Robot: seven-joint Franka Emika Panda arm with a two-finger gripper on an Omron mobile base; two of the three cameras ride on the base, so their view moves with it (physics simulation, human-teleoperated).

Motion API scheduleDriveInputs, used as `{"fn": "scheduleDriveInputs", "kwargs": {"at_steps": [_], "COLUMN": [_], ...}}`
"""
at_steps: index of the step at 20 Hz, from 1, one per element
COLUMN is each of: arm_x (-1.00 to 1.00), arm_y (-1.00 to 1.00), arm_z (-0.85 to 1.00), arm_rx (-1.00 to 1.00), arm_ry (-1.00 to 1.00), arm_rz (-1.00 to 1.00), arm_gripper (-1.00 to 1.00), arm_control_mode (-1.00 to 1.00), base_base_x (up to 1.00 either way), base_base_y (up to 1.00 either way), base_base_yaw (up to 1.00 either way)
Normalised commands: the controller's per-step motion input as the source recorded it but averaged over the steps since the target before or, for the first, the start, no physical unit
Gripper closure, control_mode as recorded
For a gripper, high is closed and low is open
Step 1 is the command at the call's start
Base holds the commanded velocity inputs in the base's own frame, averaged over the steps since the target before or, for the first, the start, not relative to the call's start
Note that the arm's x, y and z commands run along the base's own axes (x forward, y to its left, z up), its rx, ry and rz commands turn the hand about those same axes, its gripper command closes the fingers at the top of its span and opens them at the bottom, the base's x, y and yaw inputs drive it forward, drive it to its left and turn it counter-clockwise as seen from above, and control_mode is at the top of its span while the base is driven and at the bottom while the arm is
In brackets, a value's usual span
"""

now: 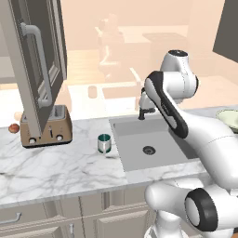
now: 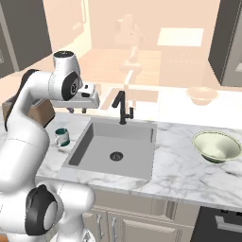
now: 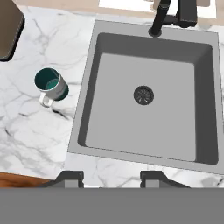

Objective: Pick the mug and place it in the sink. Pick the bowl and place it in the open cabinet and then close the cabinet.

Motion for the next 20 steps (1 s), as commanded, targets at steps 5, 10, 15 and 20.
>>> {"fn": "scheduleDriveInputs", "kwargs": {"at_steps": [5,10,15,20], "arm_x": [-0.17,-0.33,-0.21,-0.16], "arm_y": [0.08,0.28,0.31,0.25], "arm_z": [-0.03,-0.04,-0.07,-0.14], "arm_rx": [0.00,0.00,0.00,0.00], "arm_ry": [0.00,0.00,0.00,0.00], "arm_rz": [0.00,0.00,-0.01,-0.04], "arm_gripper": [-1.00,-1.00,-1.00,-1.00], "arm_control_mode": [-1.00,-1.00,-1.00,-1.00], "base_base_x": [0.00,0.00,0.00,0.00], "base_base_y": [0.00,0.00,0.00,0.00], "base_base_yaw": [0.00,0.00,0.00,0.00]}}
